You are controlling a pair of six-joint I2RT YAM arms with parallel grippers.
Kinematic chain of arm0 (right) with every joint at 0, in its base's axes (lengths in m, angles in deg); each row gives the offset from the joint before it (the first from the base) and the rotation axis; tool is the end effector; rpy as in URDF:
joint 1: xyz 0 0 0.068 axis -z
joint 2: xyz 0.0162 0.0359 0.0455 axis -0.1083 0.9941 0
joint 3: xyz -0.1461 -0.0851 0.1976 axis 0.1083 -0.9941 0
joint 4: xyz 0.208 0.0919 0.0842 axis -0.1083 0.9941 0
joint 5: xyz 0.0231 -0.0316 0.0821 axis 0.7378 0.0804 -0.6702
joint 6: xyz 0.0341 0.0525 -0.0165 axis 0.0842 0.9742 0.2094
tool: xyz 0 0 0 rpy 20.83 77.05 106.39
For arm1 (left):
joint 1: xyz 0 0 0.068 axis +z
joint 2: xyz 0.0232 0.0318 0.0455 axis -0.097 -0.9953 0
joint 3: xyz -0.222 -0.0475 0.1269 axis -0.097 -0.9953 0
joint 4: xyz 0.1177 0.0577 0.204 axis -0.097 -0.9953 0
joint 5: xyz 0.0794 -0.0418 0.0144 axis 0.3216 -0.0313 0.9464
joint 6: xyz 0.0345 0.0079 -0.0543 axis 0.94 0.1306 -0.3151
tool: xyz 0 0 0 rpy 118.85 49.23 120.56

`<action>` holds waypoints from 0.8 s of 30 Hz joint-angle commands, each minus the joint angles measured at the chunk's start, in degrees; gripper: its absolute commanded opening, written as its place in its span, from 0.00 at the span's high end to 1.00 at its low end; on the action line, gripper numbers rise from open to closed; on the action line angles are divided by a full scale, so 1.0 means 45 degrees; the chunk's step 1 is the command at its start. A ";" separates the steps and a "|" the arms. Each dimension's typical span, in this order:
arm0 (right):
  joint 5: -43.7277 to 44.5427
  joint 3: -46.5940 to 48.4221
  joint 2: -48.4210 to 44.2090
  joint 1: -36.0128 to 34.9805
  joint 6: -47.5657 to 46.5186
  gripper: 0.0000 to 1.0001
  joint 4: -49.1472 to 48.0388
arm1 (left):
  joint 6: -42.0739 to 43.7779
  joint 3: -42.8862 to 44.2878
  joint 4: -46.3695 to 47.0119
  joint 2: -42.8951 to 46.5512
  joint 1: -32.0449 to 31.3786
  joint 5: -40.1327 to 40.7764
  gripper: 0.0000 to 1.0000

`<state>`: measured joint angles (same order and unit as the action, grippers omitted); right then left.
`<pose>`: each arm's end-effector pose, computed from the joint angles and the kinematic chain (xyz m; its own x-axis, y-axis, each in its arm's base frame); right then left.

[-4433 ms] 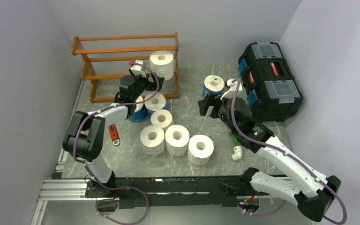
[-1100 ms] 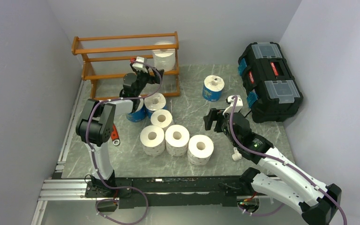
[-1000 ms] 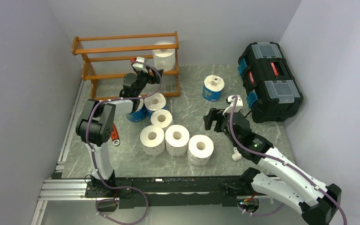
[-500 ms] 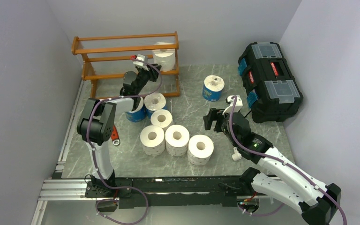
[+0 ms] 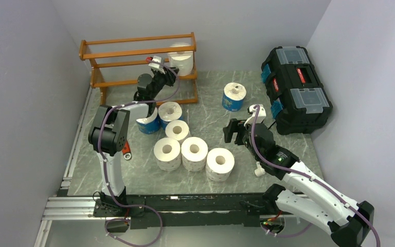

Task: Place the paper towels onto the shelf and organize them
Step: Adjust the paper towel on the shelf.

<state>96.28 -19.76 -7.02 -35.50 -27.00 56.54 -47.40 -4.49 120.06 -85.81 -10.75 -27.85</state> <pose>0.1510 0.1086 0.2812 -0.3907 0.1626 -0.9061 -0.2028 0.9449 0.2570 0.4328 -0.1403 0.2491 0.0451 -0.2678 -0.9624 0.5454 0.8137 -0.2009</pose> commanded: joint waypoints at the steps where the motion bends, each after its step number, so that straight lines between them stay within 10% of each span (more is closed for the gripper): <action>1: 0.0288 0.0023 0.0010 0.0012 -0.0150 0.16 -0.0498 | 0.0043 0.0376 -0.0058 -0.0186 0.0005 0.0292 0.69; 15: 0.0110 0.0178 -0.0118 0.0012 0.0000 0.16 -0.0689 | -0.1118 -0.2961 0.1106 0.3681 -0.0303 0.0639 0.49; 24: -0.0438 0.0421 0.0249 0.0034 0.0597 0.14 -0.0538 | -0.1171 -0.4888 -0.6070 0.9168 -0.1139 0.3481 0.33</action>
<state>95.56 -19.76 -6.83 -35.45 -26.13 55.80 -51.96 -25.01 110.95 -53.61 -14.68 -19.82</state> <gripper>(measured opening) 0.852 0.652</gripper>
